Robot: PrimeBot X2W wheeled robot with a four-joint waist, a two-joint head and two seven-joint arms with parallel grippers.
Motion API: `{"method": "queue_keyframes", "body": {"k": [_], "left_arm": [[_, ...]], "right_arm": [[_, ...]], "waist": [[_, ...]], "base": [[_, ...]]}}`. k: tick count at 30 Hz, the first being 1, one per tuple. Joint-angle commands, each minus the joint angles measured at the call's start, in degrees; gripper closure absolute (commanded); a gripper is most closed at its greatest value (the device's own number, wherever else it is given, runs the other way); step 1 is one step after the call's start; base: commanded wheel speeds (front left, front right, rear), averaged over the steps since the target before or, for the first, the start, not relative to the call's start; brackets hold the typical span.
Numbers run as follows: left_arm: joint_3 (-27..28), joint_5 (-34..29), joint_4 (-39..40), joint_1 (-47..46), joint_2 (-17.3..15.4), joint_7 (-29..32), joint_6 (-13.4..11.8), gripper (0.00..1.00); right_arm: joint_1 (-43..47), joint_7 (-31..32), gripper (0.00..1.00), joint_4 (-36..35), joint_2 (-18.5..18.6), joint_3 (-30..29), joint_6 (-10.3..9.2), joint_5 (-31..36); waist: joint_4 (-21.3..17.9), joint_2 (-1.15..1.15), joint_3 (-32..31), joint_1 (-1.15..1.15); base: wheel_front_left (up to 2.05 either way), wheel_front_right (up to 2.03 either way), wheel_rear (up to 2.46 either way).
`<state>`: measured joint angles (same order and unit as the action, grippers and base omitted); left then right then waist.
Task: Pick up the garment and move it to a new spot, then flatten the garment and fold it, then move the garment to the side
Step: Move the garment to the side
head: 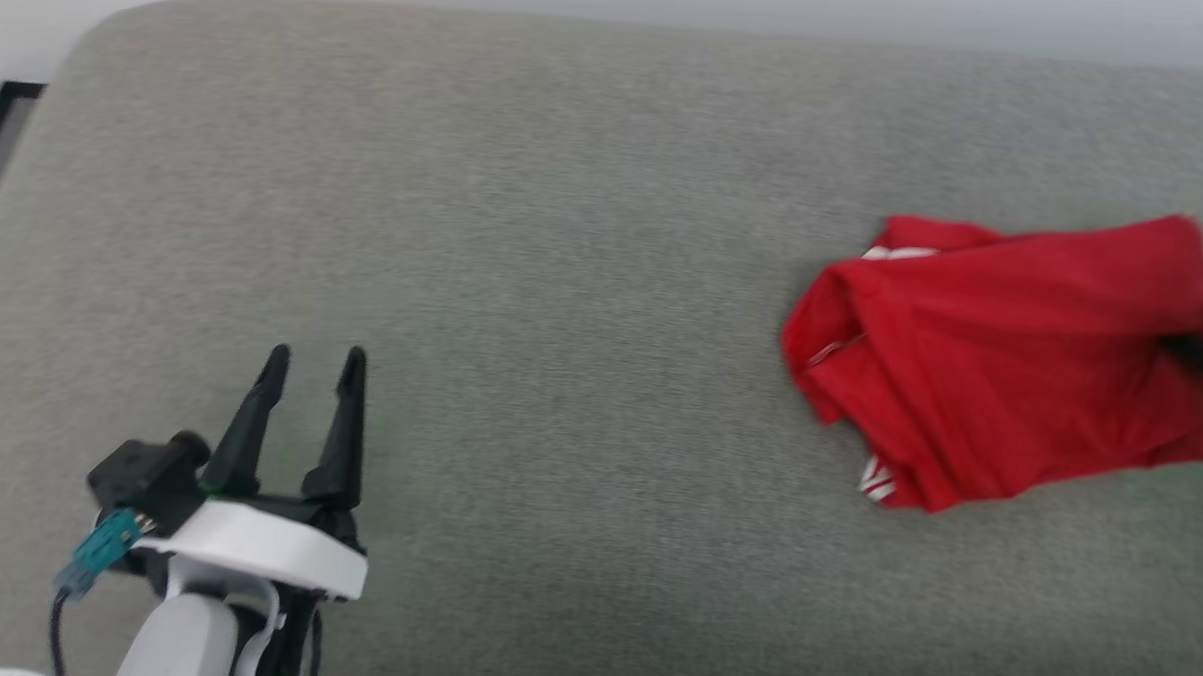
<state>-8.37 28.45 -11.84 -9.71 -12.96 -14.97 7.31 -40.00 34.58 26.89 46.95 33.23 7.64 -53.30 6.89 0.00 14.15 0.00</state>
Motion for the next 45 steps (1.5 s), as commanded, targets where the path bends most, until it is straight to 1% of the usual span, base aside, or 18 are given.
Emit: {"method": "queue_keyframes", "body": {"k": [1, 7, 8, 12, 17, 26, 33, 36, 40, 41, 42, 44, 45], "left_arm": [[-1.12, -0.68, -0.58, -1.95, -0.15, -0.27, 0.16, 0.0], [-4.23, -0.58, -1.65, -6.01, -0.1, -0.27, 0.16, 0.0], [-4.23, -0.58, -1.65, -6.01, -0.1, -0.27, 0.16, 0.0], [-6.18, -0.73, -2.32, -8.85, -0.28, -0.27, 0.16, 0.0], [-8.31, -0.65, -3.06, -11.68, -0.79, -0.28, 0.16, 0.0], [-11.92, -0.59, -3.57, -15.92, -1.18, -0.27, 0.17, 0.0], [-13.78, -0.04, -3.79, -18.65, -2.08, -0.28, 0.17, 0.0], [-14.38, 0.32, -3.78, -19.69, -2.46, -0.28, 0.17, 0.0], [-15.08, 0.6, -3.98, -20.81, -2.69, -0.27, 0.17, 0.0], [-15.2, 0.72, -3.97, -21.0, -2.67, -0.27, 0.17, 0.0], [-15.24, 0.8, -3.99, -21.11, -2.67, -0.28, 0.17, 0.0], [-15.09, 0.96, -4.01, -21.34, -2.59, -0.28, 0.17, 0.0], [-14.88, 0.98, -4.02, -21.42, -2.59, -0.28, 0.17, 0.0]], "right_arm": [[-1.05, -1.15, 1.0, 0.21, 1.16, -0.56, -0.27, 0.71], [-2.82, -4.3, 1.0, 0.5, 4.02, -1.67, -0.27, 2.49], [-2.82, -4.3, 1.0, 0.5, 4.02, -1.67, -0.27, 2.49], [-4.54, -6.99, 1.0, 1.34, 5.78, -2.17, -0.27, 4.54], [-6.89, -10.24, 1.0, 3.41, 6.94, -3.01, -0.27, 7.52], [-10.73, -15.42, 1.0, 8.68, 9.17, -4.38, -0.27, 13.27], [-13.44, -19.33, 1.0, 15.25, 8.64, -5.84, -0.27, 19.18], [-14.61, -21.32, 1.0, 18.5, 7.37, -6.78, -0.27, 22.1], [-15.94, -22.76, 1.0, 23.3, 4.52, -8.29, -0.27, 24.65], [-16.06, -22.97, 0.96, 24.41, 3.68, -8.6, -0.27, 25.08], [-16.42, -23.16, 0.85, 25.66, 3.08, -9.0, -0.27, 25.6], [-16.91, -23.42, 0.52, 27.43, 1.61, -9.39, -0.27, 26.11], [-17.24, -23.8, 0.3, 28.23, 1.02, -9.72, -0.27, 26.31]], "waist": [[-2.18, 0.0, 0.71, 0.0], [-6.08, 0.0, 2.27, 0.0], [-6.08, 0.0, 2.27, 0.0], [-8.58, 0.0, 3.41, 0.0], [-11.47, 0.0, 4.98, 0.0], [-14.36, 0.0, 8.03, 0.0], [-14.92, 0.0, 10.46, 0.0], [-14.62, 0.0, 11.47, 0.0], [-13.98, 0.0, 12.57, 0.0], [-13.79, 0.0, 12.78, 0.0], [-13.61, 0.0, 13.0, 0.0], [-13.26, 0.0, 13.26, 0.0], [-13.13, 0.0, 13.36, 0.0]], "base": [[0.0, 0.0, 0.0], [0.0, 0.0, 0.0], [0.0, 0.0, 0.0], [0.0, 0.0, 0.0], [0.0, 0.0, 0.0], [0.0, 0.0, 0.0], [0.0, 0.0, 0.0], [0.0, 0.0, 0.0], [0.0, 0.0, 0.0], [0.0, 0.0, 0.0], [0.0, 0.0, 0.0], [0.0, 0.0, 0.0], [0.0, 0.0, 0.0]]}}
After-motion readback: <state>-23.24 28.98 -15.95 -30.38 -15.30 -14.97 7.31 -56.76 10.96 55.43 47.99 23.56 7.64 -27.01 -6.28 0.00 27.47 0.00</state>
